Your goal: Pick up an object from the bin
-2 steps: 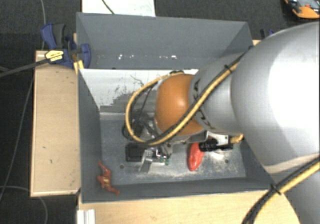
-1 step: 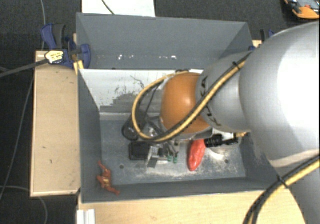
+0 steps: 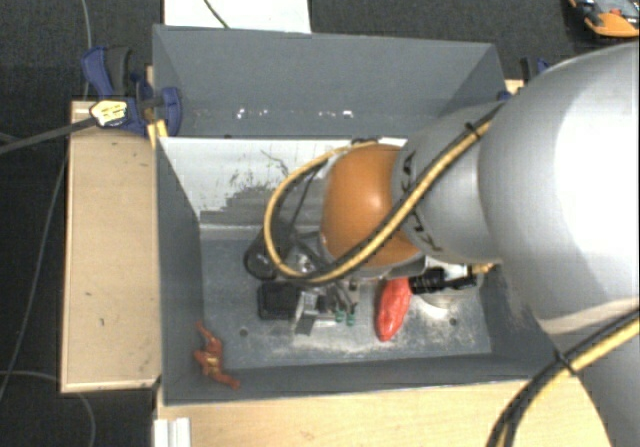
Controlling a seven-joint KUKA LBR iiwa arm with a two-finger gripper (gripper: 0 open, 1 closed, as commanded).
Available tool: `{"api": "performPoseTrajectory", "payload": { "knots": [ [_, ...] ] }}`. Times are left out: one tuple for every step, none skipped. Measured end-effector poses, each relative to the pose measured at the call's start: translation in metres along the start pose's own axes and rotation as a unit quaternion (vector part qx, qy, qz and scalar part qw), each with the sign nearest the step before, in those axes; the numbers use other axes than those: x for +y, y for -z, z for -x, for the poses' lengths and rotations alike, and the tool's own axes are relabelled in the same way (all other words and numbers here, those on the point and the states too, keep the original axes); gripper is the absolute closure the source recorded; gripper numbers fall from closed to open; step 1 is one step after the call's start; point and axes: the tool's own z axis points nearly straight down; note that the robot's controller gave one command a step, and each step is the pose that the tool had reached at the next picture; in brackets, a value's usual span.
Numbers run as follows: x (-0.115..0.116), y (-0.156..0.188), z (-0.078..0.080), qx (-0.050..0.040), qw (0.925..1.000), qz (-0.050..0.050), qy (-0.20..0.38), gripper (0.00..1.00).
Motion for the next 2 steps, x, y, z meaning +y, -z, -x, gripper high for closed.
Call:
{"api": "performPoseTrajectory", "payload": {
  "knots": [
    [0.0,0.001,0.0,-0.0002,1.0,0.0,-0.001,1.0],
    [0.0,0.015,0.0,-0.0006,1.0,0.001,-0.002,1.0]
  ]
}}
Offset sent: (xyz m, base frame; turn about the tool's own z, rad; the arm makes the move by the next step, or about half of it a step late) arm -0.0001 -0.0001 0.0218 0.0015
